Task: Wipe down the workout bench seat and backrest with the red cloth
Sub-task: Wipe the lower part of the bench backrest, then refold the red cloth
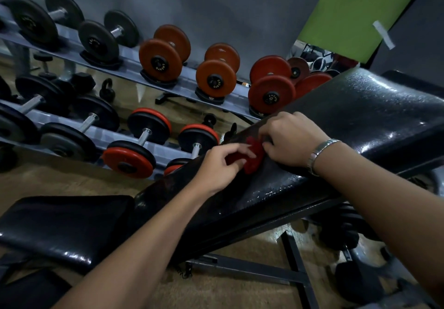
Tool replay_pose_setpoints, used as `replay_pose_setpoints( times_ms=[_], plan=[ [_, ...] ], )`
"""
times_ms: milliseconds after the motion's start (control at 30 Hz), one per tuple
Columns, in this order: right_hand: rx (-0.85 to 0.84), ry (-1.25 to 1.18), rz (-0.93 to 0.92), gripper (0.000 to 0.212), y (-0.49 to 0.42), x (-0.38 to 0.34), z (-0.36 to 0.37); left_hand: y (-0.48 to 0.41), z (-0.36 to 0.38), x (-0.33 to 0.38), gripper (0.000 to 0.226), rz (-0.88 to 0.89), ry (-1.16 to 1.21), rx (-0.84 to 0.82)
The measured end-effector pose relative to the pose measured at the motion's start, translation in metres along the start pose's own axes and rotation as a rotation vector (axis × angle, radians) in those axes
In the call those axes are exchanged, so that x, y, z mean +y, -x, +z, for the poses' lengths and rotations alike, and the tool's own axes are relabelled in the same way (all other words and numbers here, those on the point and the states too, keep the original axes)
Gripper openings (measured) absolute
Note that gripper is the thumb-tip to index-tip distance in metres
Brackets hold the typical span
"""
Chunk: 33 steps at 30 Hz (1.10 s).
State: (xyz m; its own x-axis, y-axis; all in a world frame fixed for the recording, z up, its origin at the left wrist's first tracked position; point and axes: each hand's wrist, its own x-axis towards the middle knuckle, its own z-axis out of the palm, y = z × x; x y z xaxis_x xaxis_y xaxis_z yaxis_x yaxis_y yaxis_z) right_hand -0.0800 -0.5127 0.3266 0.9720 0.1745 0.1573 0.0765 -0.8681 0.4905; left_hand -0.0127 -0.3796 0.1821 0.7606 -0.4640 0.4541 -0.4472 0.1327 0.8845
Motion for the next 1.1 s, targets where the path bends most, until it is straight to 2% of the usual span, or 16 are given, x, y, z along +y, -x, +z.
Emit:
replay_pose_setpoints(
  times_ms=[67, 200, 300, 367, 467, 533, 633, 700, 833, 1000, 1100],
  plan=[
    [-0.004, -0.015, 0.01, 0.018, 0.005, 0.003, -0.002, 0.003, -0.014, -0.003, 0.029, -0.026, -0.02, -0.063],
    [0.001, -0.035, 0.037, 0.02, 0.015, 0.003, -0.006, 0.006, -0.012, -0.005, 0.032, -0.096, -0.157, 0.09],
    [0.065, -0.074, 0.025, 0.022, 0.022, -0.003, -0.004, 0.027, -0.009, 0.001, 0.035, -0.1, -0.176, -0.003],
    [0.097, -0.156, 0.035, 0.022, 0.024, -0.013, -0.003, 0.038, -0.018, 0.008, 0.035, -0.029, -0.292, -0.067],
    [0.177, -0.366, 0.055, 0.025, 0.03, -0.033, 0.0, 0.05, -0.026, 0.018, 0.018, -0.008, -0.389, -0.011],
    [0.25, -0.518, 0.099, 0.024, 0.036, -0.049, 0.006, 0.056, -0.026, 0.019, 0.003, -0.049, -0.334, 0.086],
    [0.292, -0.759, 0.213, 0.022, 0.04, -0.073, 0.018, 0.06, -0.033, 0.012, 0.02, -0.162, -0.105, 0.249],
    [0.239, -0.867, 0.262, 0.028, 0.038, -0.089, 0.026, 0.062, -0.034, 0.01, 0.027, -0.214, -0.095, 0.321],
    [0.13, -0.803, 0.17, 0.04, 0.043, -0.119, 0.041, 0.07, -0.015, -0.003, 0.03, -0.308, -0.098, 0.479],
    [-0.038, -0.783, 0.126, 0.058, 0.051, -0.121, 0.034, 0.059, -0.016, -0.002, 0.035, -0.415, 0.156, 0.574],
    [-0.008, -0.948, 0.193, 0.053, 0.046, -0.117, 0.026, 0.054, -0.028, 0.012, 0.034, -0.508, 0.322, 0.598]
  ],
)
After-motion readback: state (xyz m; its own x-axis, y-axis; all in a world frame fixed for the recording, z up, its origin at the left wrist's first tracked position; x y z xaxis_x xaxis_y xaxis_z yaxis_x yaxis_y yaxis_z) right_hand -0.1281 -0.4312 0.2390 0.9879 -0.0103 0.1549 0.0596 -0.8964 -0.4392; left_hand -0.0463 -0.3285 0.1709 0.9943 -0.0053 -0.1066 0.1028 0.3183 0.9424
